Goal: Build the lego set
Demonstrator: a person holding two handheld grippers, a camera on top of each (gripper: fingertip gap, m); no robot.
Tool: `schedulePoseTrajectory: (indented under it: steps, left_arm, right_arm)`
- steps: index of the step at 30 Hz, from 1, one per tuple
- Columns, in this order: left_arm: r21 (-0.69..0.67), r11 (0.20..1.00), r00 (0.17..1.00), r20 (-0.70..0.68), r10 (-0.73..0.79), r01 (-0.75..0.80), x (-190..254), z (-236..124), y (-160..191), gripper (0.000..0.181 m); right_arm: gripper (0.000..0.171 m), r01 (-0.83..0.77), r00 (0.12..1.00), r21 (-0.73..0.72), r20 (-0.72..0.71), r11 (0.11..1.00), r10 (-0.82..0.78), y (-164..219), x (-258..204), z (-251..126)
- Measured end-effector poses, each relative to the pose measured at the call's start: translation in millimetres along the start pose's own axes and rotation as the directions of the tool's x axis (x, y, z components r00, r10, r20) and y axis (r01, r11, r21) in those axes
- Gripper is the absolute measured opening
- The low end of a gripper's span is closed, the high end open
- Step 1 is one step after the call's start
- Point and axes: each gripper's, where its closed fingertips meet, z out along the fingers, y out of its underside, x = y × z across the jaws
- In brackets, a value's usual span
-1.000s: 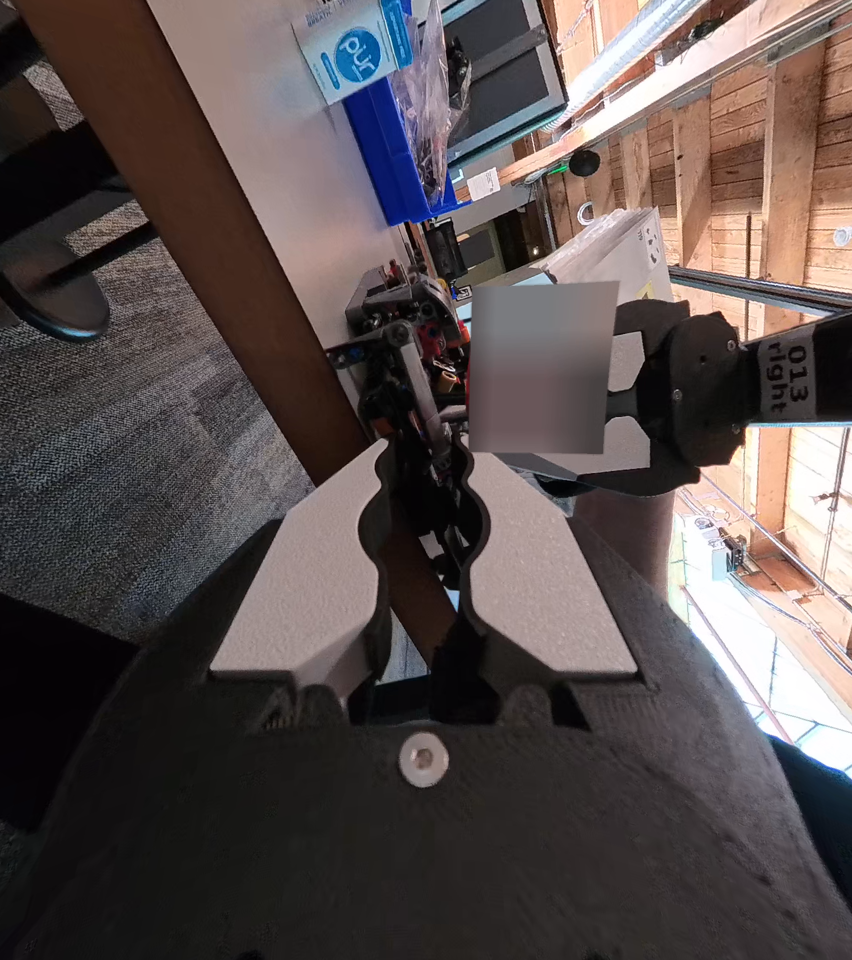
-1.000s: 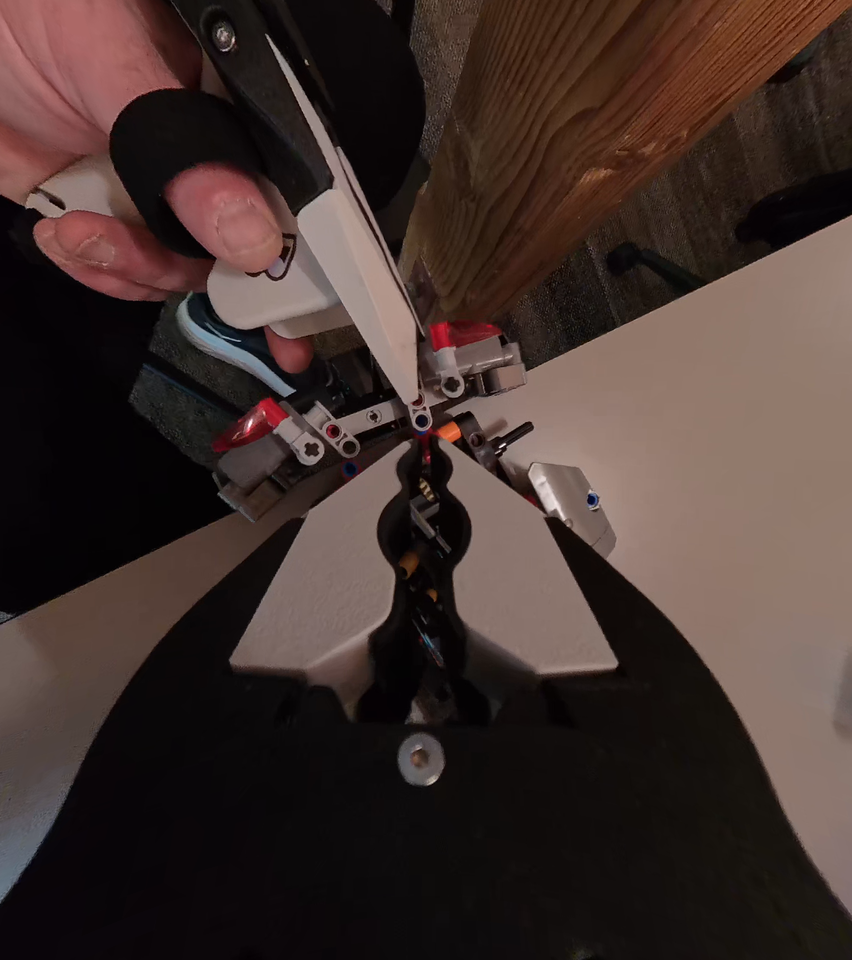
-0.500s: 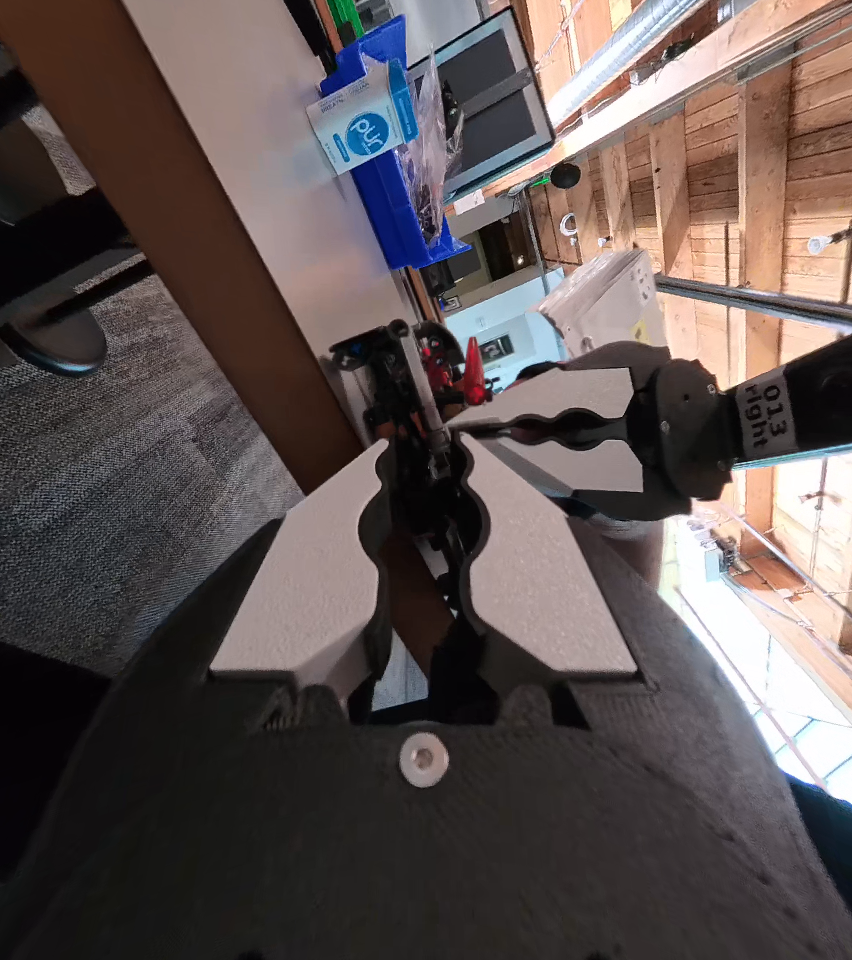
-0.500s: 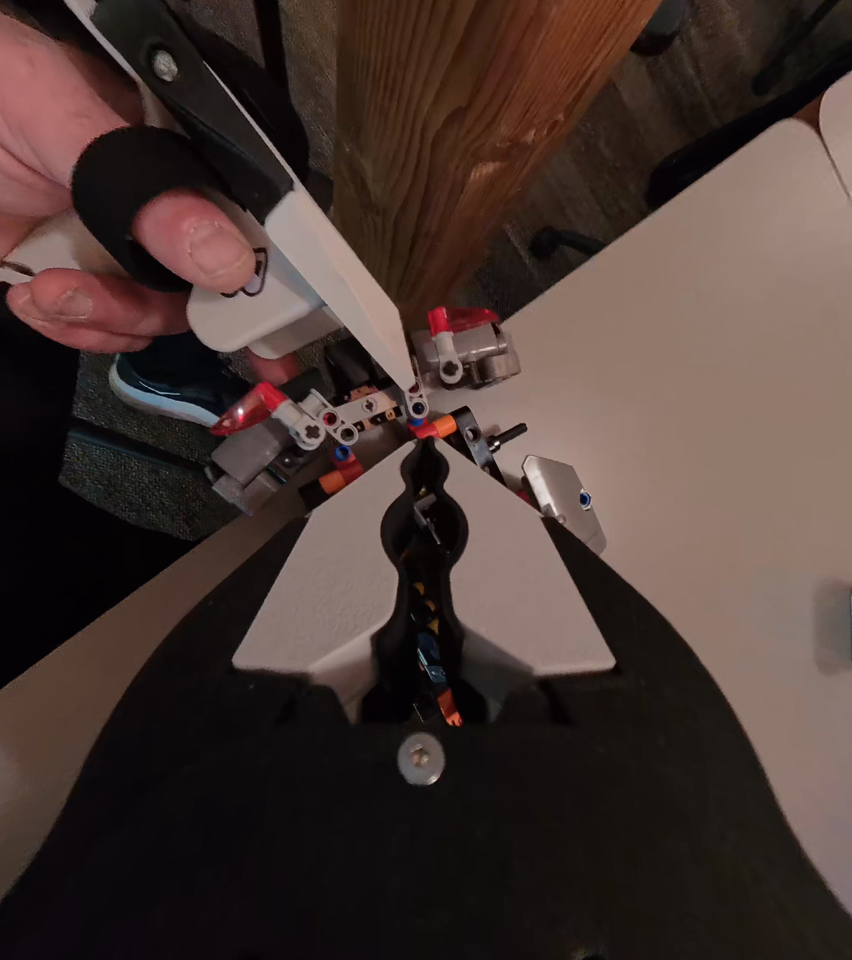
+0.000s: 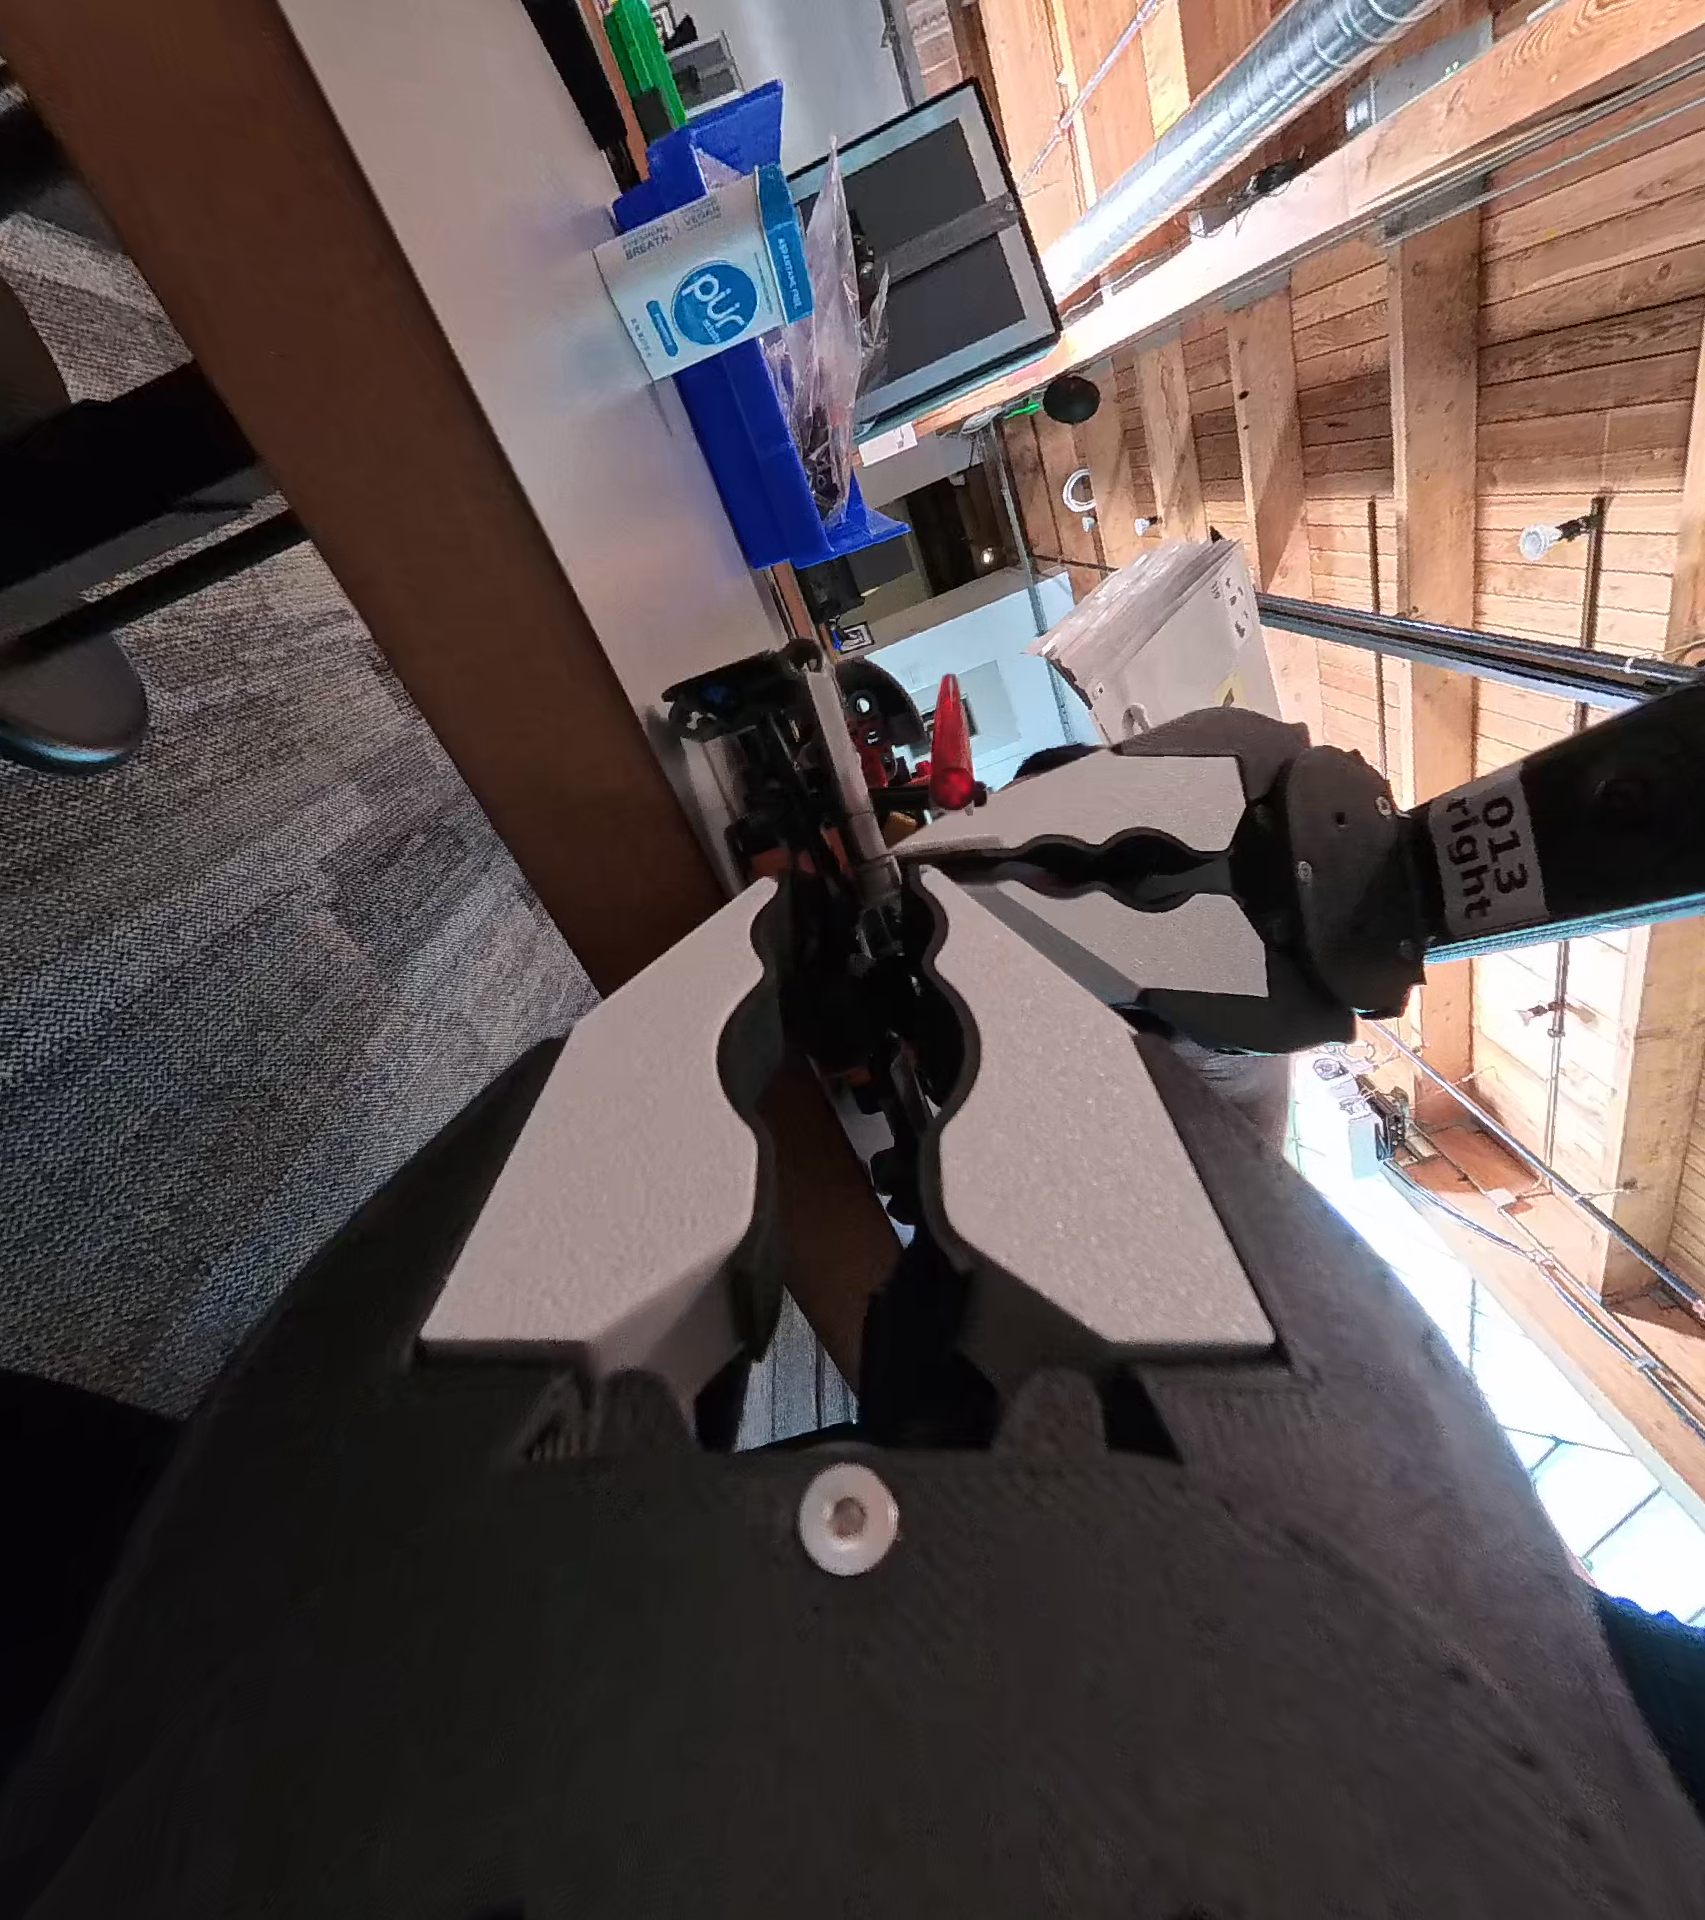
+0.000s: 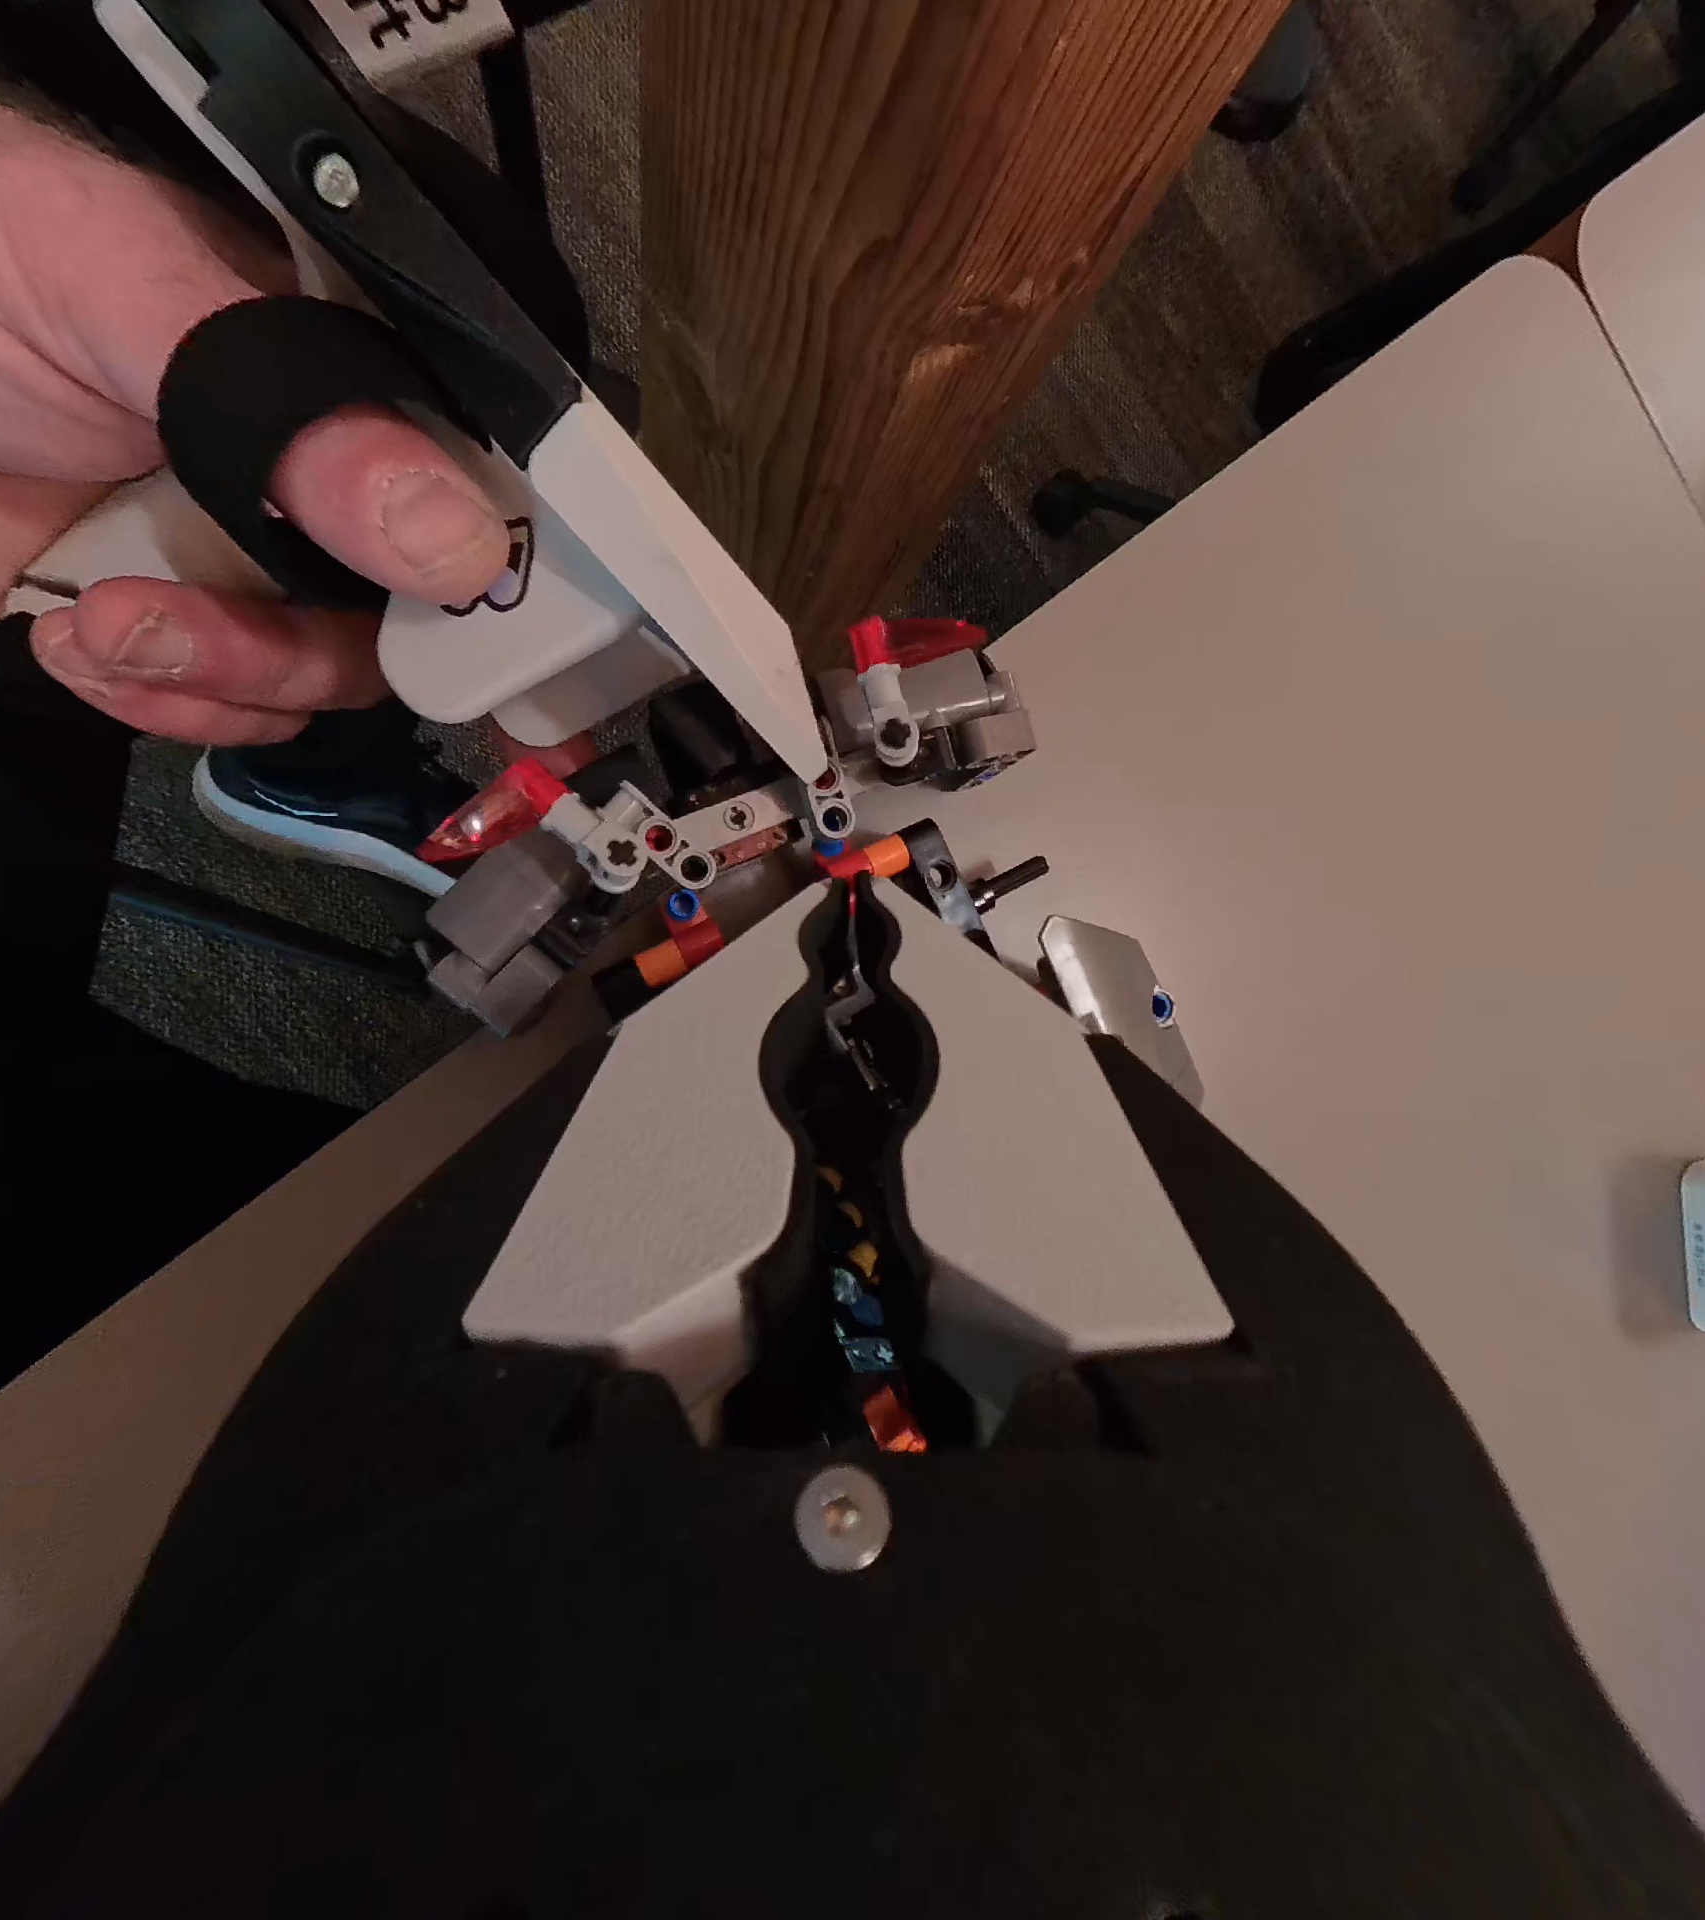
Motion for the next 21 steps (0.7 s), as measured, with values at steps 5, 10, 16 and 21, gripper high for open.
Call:
schedulePoseTrajectory:
  steps: [5,10,16,21]
  left_arm:
    - [0.011,0.999,0.999,-0.035,-0.031,0.031,-0.1,0.7,0.9,0.018]
    - [0.013,0.999,0.998,-0.049,-0.036,0.037,-0.3,0.7,1.1,0.017]
    - [0.012,0.999,0.998,-0.052,-0.040,0.040,-0.7,1.0,1.0,0.018]
    - [0.011,0.999,0.998,-0.045,-0.040,0.041,-0.6,0.9,1.1,0.017]
  right_arm:
    - [0.007,0.030,0.999,-0.008,0.012,1.000,-0.030,-0.7,-0.2,-5.4]
    - [0.018,0.061,0.998,-0.017,0.035,0.998,-0.060,2.4,3.2,-18.1]
    - [0.034,0.187,0.980,-0.118,0.092,0.975,-0.177,1.3,6.4,-12.9]
    - [0.017,0.259,0.959,-0.201,0.172,0.945,-0.227,0.9,11.3,-4.2]
